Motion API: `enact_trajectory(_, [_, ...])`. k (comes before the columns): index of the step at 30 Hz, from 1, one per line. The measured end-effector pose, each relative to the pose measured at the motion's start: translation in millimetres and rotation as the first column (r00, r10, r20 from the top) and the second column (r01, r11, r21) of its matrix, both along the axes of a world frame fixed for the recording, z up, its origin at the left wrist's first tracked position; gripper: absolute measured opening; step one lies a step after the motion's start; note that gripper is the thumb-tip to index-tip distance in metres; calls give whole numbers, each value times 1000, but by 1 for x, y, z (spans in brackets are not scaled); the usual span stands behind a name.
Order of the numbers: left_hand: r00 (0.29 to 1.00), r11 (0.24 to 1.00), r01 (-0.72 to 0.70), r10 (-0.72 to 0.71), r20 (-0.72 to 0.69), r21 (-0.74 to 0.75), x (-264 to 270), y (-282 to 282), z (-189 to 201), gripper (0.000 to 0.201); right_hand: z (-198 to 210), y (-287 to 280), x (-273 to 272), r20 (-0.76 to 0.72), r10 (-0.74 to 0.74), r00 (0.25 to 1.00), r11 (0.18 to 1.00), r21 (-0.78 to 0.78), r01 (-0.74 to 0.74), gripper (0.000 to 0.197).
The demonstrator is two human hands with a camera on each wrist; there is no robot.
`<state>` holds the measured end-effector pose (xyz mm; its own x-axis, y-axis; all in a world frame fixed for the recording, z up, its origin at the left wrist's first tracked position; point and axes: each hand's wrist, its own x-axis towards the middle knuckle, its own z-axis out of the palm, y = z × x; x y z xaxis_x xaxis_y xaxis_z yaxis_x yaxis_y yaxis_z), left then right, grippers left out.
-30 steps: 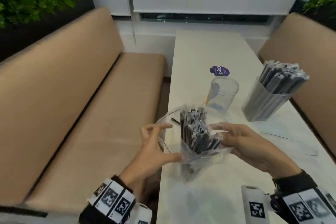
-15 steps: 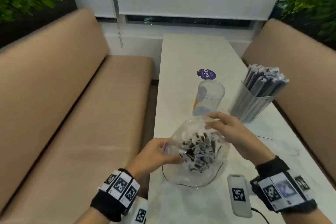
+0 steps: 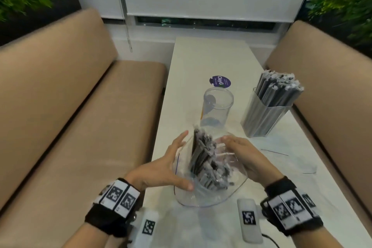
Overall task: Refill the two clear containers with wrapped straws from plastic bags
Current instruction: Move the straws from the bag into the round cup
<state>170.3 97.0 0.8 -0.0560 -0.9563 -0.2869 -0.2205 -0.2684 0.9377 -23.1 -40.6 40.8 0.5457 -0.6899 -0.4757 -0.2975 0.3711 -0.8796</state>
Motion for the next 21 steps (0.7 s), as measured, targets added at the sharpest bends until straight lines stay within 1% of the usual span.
enact_trajectory(1, [998,999,31,-32,52,13,5,-2,1,131,-3,-5,5,6,11,1000,1000,12,-11,31])
enact_trajectory(3, [985,999,47,-51,167,24,7,-11,-3,131,-13,-13,14,2,12,1000,1000,26,-12,32])
enact_trajectory(4, [977,999,40,-40,211,5,5,-16,-5,132,-19,-18,19,-8,15,1000,1000,20,-15,31])
enact_trajectory(5, [976,999,17,-10,216,-30,2,-22,-9,135,-24,-22,24,-17,19,1000,1000,5,-19,30])
enact_trajectory(6, [984,997,-24,36,176,-74,-2,-27,-14,135,-30,-26,28,-24,26,999,1000,-15,-27,28])
enact_trajectory(7, [989,988,-82,97,108,-131,-5,-32,-20,128,-36,-29,31,-26,34,999,999,-33,-35,24])
enact_trajectory(9, [974,953,-219,226,10,-208,-10,-37,-29,109,-43,-32,34,-1,71,998,995,-72,-70,19])
enact_trajectory(11, [940,918,-333,341,0,-213,-13,-38,-36,88,-47,-33,35,13,112,994,983,-149,-109,17])
enact_trajectory(12, [926,906,-367,377,7,-211,-15,-38,-37,78,-47,-33,36,-24,127,992,969,-210,-129,17])
enact_trajectory(13, [914,893,-393,405,10,-217,-15,-38,-38,70,-47,-35,36,-110,142,984,942,-291,-169,18])
enact_trajectory(14, [903,879,-418,430,3,-230,-15,-38,-37,65,-44,-37,36,-234,158,959,888,-390,-241,18])
enact_trajectory(15, [889,862,-445,457,-7,-242,-14,-38,-34,62,-39,-40,34,-364,150,919,807,-492,-327,19])
enact_trajectory(16, [876,845,-471,482,-22,-252,-12,-38,-29,61,-33,-42,32,-460,116,881,707,-585,-398,21])
enact_trajectory(17, [864,828,-495,501,-50,-264,-10,-38,-25,62,-23,-42,30,-487,68,871,611,-670,-422,24])
enact_trajectory(18, [850,808,-520,521,-78,-278,-7,-39,-21,65,-11,-40,27,-454,21,891,529,-751,-395,29])
enact_trajectory(19, [834,786,-545,544,-93,-290,-4,-40,-17,66,3,-37,24,-373,-20,928,455,-830,-324,35])
enact_trajectory(20, [813,760,-572,574,-94,-307,-1,-42,-15,66,16,-33,22,-248,-42,968,415,-886,-209,42])
enact_trajectory(21, [788,730,-600,610,-85,-326,1,-45,-15,64,27,-28,21,-116,-29,993,434,-896,-92,48])
